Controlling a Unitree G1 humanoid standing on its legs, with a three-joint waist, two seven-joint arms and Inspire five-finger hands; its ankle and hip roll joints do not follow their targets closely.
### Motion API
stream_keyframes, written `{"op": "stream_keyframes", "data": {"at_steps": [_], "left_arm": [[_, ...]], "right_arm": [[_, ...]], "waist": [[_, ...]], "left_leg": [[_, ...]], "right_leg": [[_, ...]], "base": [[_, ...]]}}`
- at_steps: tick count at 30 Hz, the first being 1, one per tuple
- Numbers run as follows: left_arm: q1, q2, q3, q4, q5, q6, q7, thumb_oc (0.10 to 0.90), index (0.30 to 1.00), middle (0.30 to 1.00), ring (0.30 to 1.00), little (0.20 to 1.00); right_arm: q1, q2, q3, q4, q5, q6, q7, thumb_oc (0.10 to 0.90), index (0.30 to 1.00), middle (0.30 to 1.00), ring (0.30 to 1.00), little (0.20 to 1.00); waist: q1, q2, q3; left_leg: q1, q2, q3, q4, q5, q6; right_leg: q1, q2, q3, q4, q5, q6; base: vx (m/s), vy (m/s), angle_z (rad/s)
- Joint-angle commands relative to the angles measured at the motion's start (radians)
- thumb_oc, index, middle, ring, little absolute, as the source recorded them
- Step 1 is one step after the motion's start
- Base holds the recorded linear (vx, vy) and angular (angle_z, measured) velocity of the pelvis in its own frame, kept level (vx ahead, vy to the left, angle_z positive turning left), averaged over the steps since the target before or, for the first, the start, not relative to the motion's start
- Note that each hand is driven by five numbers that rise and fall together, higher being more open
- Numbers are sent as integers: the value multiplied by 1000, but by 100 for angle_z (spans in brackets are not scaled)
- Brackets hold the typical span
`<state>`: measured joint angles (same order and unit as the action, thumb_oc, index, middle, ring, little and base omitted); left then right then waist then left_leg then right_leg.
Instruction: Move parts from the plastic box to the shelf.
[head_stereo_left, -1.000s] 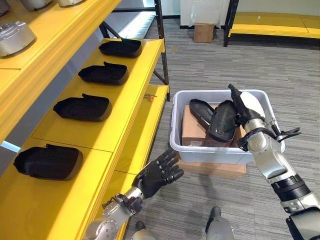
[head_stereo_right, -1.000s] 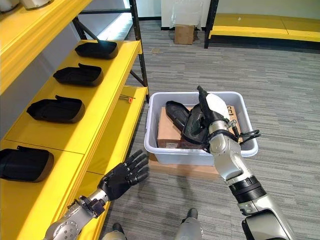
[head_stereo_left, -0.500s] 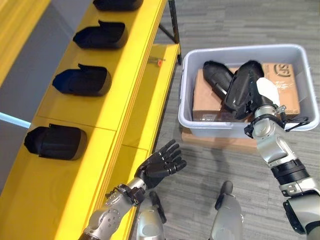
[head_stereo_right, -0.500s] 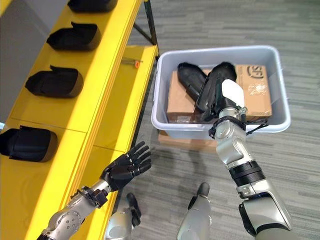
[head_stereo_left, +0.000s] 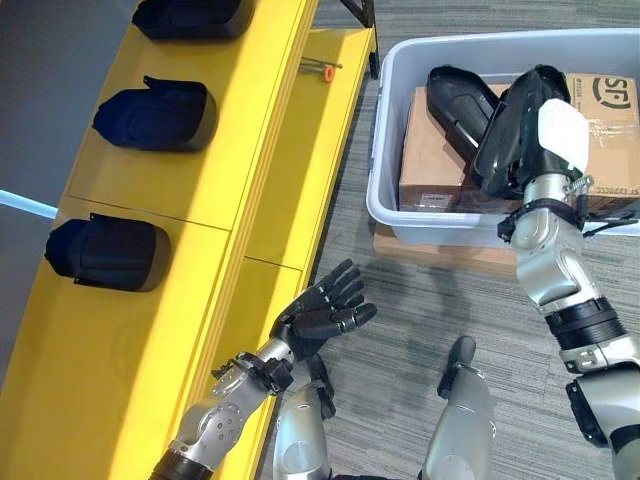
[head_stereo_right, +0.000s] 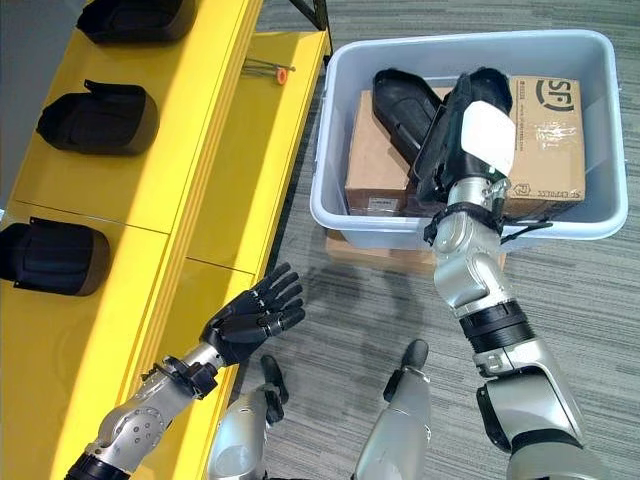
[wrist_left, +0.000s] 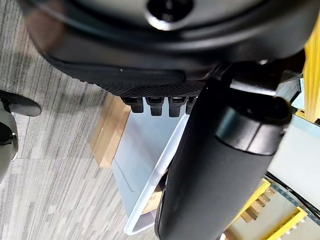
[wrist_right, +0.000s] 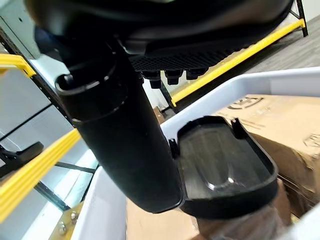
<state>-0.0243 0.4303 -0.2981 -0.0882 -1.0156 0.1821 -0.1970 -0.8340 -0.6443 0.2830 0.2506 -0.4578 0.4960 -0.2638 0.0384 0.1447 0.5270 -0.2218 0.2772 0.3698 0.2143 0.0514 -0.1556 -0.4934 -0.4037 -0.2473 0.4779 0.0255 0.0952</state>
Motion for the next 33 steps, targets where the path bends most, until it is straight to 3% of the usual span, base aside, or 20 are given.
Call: {"op": "stream_keyframes", "data": {"at_steps": [1,5,16,25,33], "left_arm": [[4,38,-12,-183,-56,-68,-5,900,1000,1000,1000,1000],[-4,42,-18,-175,-60,-74,-9,900,1000,1000,1000,1000],[-18,36,-45,-167,-68,-82,9,900,1000,1000,1000,1000],[-28,12,-63,-142,-70,-124,30,900,1000,1000,1000,1000],[-42,4,-69,-121,-56,-134,43,900,1000,1000,1000,1000]], "right_arm": [[-189,-57,2,-55,-131,-12,-92,900,1000,1000,1000,1000],[-222,-74,18,-11,-193,-19,-96,900,1000,1000,1000,1000],[-312,-103,100,134,-163,23,-100,900,1000,1000,1000,1000],[-330,-61,136,247,-84,25,-152,900,1000,1000,1000,1000],[-326,-34,159,299,-35,51,-193,900,1000,1000,1000,1000]], "waist": [[37,20,-7],[42,33,-7],[58,54,-7],[71,59,-7],[78,58,-7]], "left_leg": [[-55,21,-68,43,-38,35],[-88,21,-70,53,-39,35],[-214,12,-98,124,-78,29],[-351,13,-134,217,-118,39],[-410,9,-145,238,-120,44]], "right_leg": [[10,-23,22,128,-134,53],[-24,-24,24,145,-141,49],[-136,-30,46,207,-181,49],[-261,-18,60,278,-204,24],[-299,-9,54,274,-199,19]], "base": [[-11,-2,-5],[-17,-6,-5],[9,-2,0],[-12,5,2],[-10,-8,-2]]}}
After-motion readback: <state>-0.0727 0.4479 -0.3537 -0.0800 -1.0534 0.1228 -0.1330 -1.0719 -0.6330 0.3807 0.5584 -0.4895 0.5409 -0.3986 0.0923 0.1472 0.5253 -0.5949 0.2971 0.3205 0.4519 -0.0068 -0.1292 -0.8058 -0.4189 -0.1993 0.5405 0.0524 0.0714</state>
